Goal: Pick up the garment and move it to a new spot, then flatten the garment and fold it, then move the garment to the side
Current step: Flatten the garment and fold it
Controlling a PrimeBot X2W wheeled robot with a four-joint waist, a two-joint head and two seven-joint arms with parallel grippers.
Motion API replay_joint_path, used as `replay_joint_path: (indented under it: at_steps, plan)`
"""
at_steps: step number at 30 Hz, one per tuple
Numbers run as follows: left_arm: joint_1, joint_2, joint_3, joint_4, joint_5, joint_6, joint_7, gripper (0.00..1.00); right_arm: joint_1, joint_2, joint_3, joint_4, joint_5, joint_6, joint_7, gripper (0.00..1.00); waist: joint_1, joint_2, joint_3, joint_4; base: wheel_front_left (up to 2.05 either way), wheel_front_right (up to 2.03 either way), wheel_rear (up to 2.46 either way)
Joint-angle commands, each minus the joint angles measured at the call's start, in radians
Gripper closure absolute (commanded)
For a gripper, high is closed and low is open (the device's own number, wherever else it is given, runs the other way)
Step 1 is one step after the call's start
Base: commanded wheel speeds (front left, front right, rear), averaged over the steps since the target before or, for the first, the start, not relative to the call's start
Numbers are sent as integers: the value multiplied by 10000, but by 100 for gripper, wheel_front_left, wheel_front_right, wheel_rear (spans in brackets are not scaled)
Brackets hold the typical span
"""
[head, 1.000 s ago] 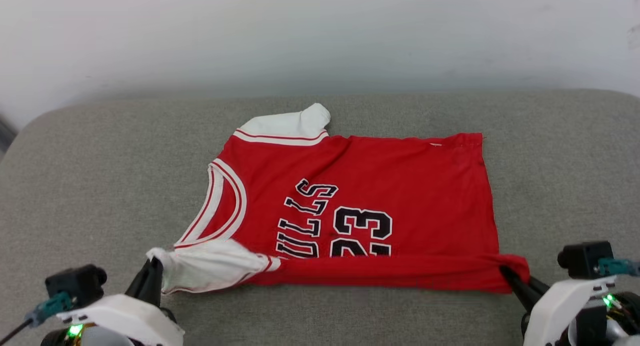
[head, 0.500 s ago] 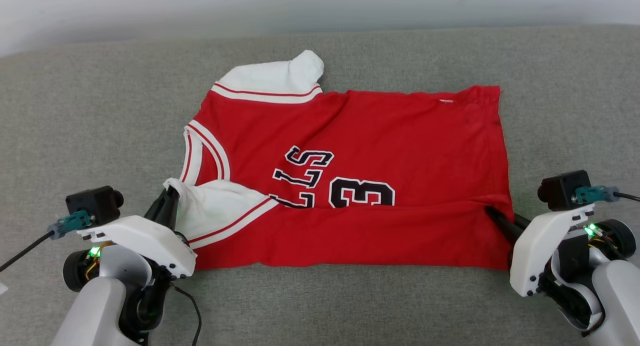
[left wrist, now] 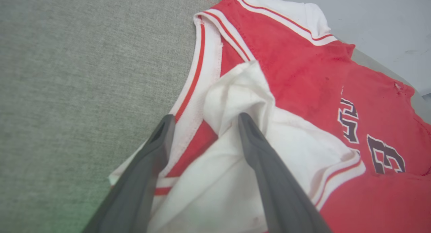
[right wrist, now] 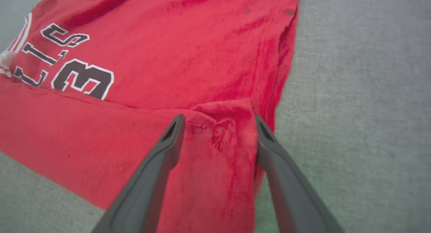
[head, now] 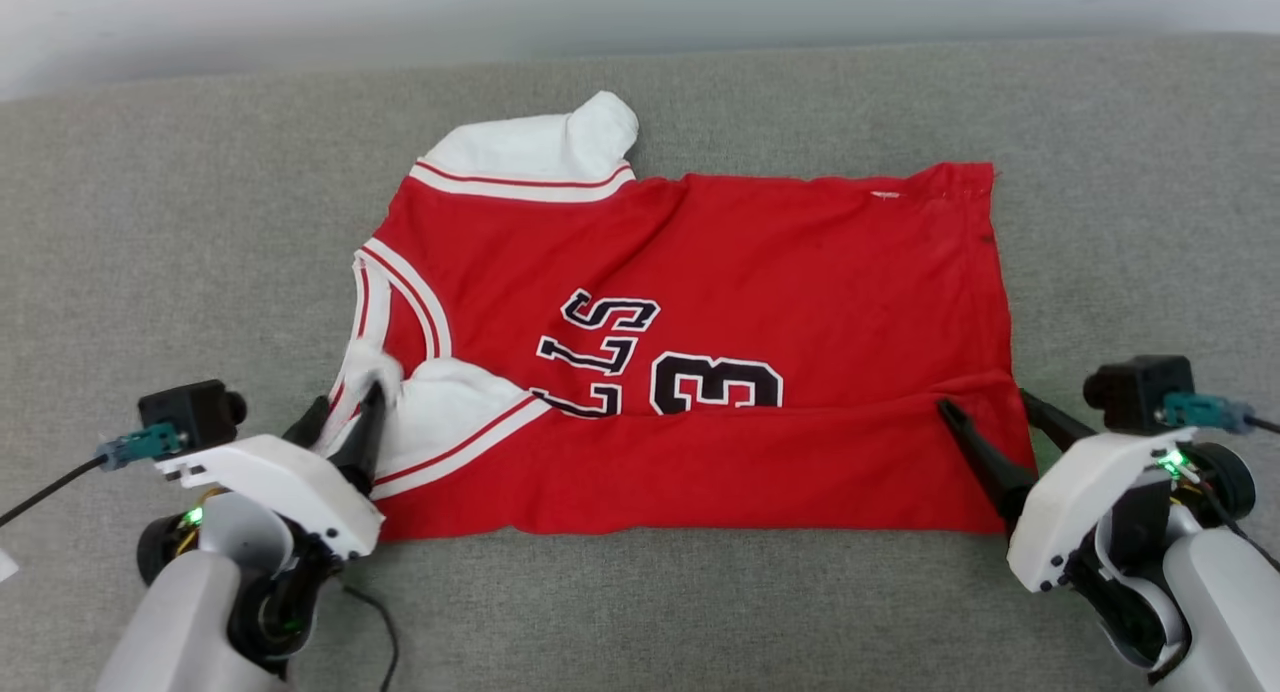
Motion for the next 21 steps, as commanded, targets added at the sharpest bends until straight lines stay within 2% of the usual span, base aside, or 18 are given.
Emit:
replay_joint_path:
  at_steps: [1, 6, 11, 17, 21]
  plan:
    - [220, 113, 86, 70, -64, 15, 18, 0, 186, 19, -87, -89, 23, -7, -273, 0, -1, 0, -184, -21, 0, 0, 0]
    - [517, 608, 292, -334, -153, 107, 289, 0, 747, 241, -503, -558, -326, -7, -1382, 0, -1, 0, -722, -151, 0, 0, 0]
    - [877, 1314, 381, -1113, -346, 214, 1231, 0, 1242, 629, -1187, -1186, -1066, -7, -2354, 0, -1, 0, -1135, -352, 0, 0, 0]
    - [1269, 2597, 141, -2145, -761, 51, 3607, 0, 1825, 1239, -1857, -2089, -1891, -7, -2546, 0, -1, 0, -1337, -599, 0, 0, 0]
    - [1583, 3270, 6, -2671, -1199, 257, 5254, 0, 2063, 1505, -2047, -2609, -2185, -7, -2319, 0, -1, 0, -1219, -832, 0, 0, 0]
